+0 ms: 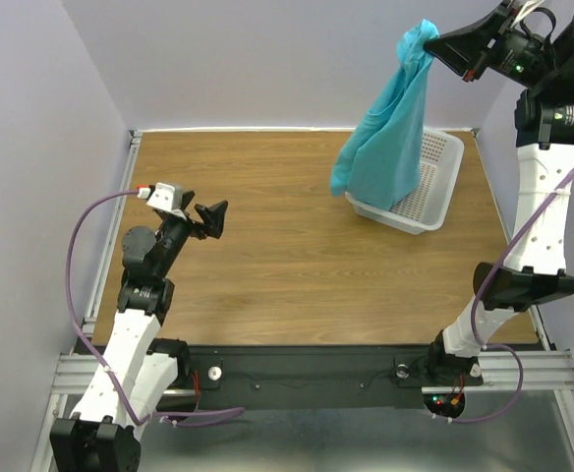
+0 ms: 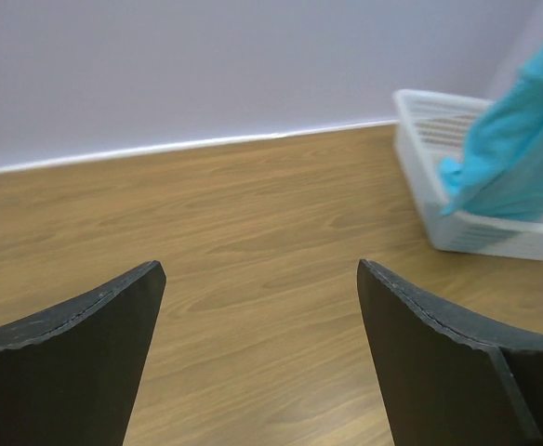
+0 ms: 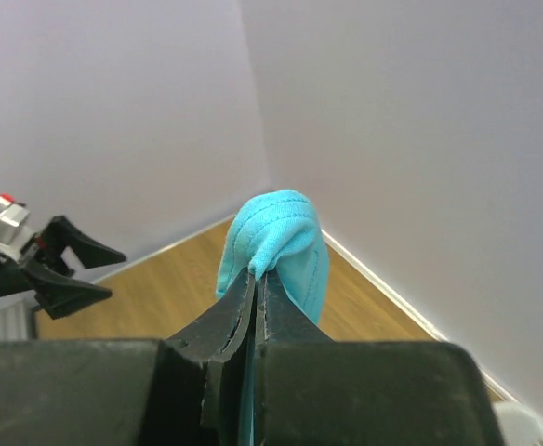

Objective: Fold and stack the t-shirts
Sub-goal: Move the tshirt to the center of the board

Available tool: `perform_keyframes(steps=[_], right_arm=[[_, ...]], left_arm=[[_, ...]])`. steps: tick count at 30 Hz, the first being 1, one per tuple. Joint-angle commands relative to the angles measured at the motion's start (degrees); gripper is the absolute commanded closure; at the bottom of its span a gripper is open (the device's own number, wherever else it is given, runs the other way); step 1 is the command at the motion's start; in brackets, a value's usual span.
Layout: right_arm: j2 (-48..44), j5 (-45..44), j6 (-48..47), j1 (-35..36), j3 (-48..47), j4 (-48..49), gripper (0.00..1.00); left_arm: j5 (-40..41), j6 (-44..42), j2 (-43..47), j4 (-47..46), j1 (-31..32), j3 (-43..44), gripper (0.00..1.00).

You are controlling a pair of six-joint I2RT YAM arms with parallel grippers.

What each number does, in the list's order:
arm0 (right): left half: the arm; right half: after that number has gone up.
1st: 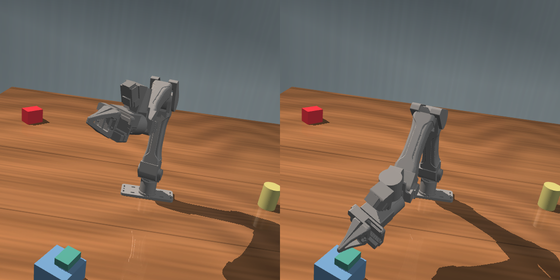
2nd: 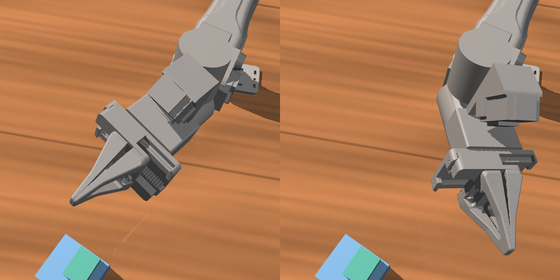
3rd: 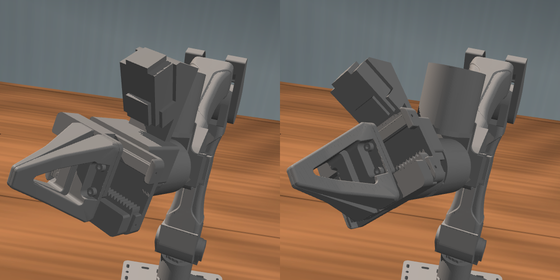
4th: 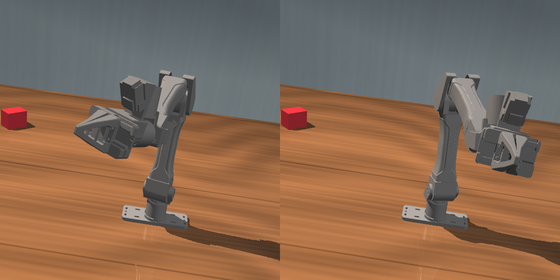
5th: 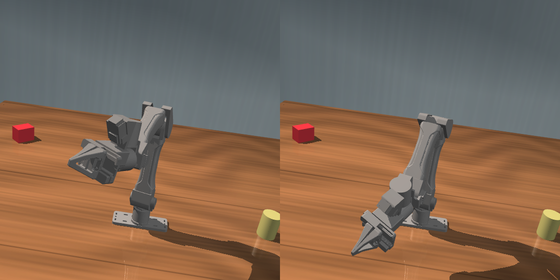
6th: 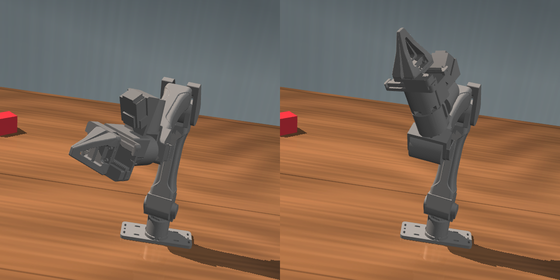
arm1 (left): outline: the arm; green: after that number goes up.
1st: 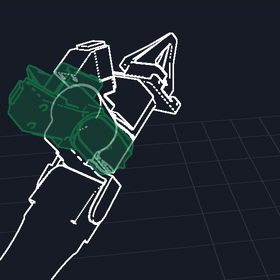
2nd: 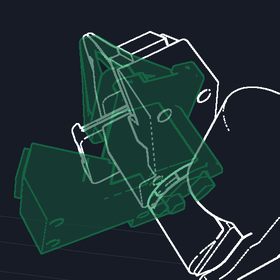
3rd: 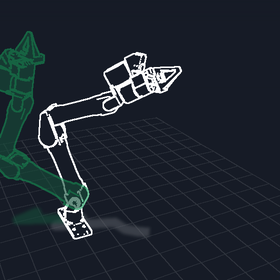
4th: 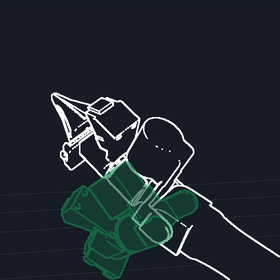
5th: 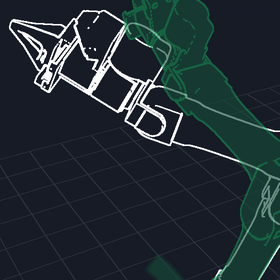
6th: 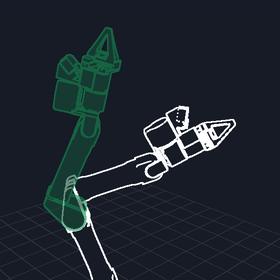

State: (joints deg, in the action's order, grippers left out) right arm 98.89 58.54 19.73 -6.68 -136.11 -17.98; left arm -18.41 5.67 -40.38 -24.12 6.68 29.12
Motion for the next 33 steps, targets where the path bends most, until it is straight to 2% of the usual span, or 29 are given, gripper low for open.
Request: perform_keyframes(steps=[1,4,6,8,9,11,13,16,19,21,24,27,30,31,33], right_arm=[[-2.04,6.40,10.23,-0.09,-1.61,11.11,0.99],[-2.47,7.63,12.26,0.17,-0.38,13.22,0.99],[-3.17,8.34,13.49,0.52,0.93,14.63,0.99],[-4.06,9.48,16.73,1.58,2.77,17.44,0.99],[-4.23,10.96,18.66,1.84,3.22,23.71,0.99],[-4.06,12.38,32.94,2.28,4.62,36.44,0.99],[-3.18,11.25,52.06,2.28,5.86,60.82,0.99],[-1.95,9.67,55.48,4.65,0.17,63.22,0.99],[-1.33,8.17,57.44,6.58,-2.13,64.82,0.99],[-1.42,8.60,57.88,11.05,-2.40,65.61,0.99],[-1.95,9.04,62.36,16.77,-1.35,72.55,0.99],[-2.65,8.96,61.41,19.86,1.02,71.78,0.99],[-2.83,10.36,49.83,21.00,2.61,53.19,0.99],[-2.83,9.93,40.31,21.70,2.52,47.13,0.99],[-2.22,8.79,31.29,23.02,2.61,37.44,0.99]], left_arm=[[-12.86,3.54,-0.92,-15.56,1.75,4.60,0.04],[-15.69,5.23,-7.85,-20.52,7.37,11.79,0.04],[-15.25,2.61,-13.74,-20.97,13.85,15.77,0.04],[-15.86,0.93,-19.00,-21.23,17.30,21.04,0.04],[-15.78,-0.30,-20.34,-21.15,19.75,22.45,0.04],[-13.16,-1.10,-22.62,-20.97,20.83,24.92,0.05],[-10.25,-1.80,-22.46,-21.14,21.10,23.80,0.05],[-1.91,-3.90,-18.88,-21.06,21.01,19.07,0.04],[1.27,-4.79,-15.97,-17.20,21.01,14.58,0.04],[4.43,-4.53,-12.45,-14.74,21.01,12.28,0.04],[9.26,-2.86,-6.22,-12.45,21.01,6.84,0.04],[15.76,-1.81,1.34,-9.56,21.10,2.00,0.04],[22.09,-2.33,7.93,-5.07,20.92,-0.47,0.04],[24.19,-2.68,9.34,-3.76,21.01,-0.56,0.03],[25.53,-3.38,12.51,-1.56,20.92,-0.56,0.03]])
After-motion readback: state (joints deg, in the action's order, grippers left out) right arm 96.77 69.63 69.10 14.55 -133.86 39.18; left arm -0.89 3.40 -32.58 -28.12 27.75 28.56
